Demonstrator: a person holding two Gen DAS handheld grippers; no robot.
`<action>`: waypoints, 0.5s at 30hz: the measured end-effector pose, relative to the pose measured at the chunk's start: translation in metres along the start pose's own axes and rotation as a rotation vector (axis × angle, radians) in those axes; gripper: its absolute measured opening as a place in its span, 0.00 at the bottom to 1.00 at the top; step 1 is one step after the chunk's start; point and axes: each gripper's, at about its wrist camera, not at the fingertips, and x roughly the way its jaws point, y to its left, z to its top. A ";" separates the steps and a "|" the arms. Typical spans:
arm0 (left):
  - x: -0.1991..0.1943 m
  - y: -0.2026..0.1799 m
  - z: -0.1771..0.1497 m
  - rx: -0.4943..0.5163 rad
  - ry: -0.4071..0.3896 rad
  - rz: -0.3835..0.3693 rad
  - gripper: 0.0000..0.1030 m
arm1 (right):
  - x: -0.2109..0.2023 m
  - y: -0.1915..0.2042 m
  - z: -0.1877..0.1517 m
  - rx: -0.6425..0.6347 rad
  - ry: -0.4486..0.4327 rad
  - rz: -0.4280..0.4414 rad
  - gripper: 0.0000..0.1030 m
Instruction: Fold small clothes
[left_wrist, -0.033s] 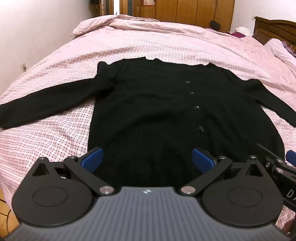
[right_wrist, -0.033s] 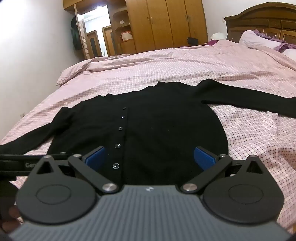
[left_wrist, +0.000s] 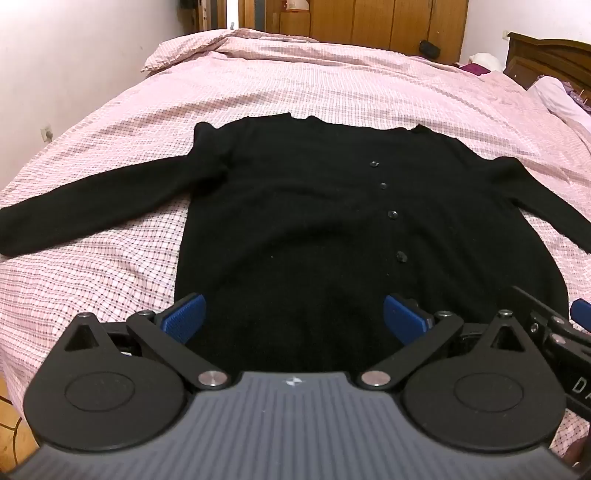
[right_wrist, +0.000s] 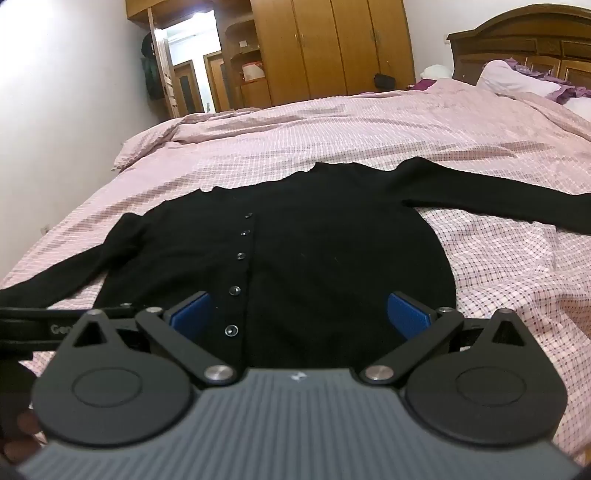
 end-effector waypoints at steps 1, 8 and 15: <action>0.000 0.000 0.000 0.000 0.003 0.002 1.00 | 0.000 0.000 0.000 -0.001 0.000 0.000 1.00; -0.001 0.001 -0.002 -0.004 -0.006 0.003 1.00 | 0.000 0.000 0.001 -0.003 0.001 -0.001 1.00; 0.000 0.001 -0.003 -0.002 -0.002 0.006 1.00 | 0.000 0.001 0.004 -0.001 0.003 -0.001 1.00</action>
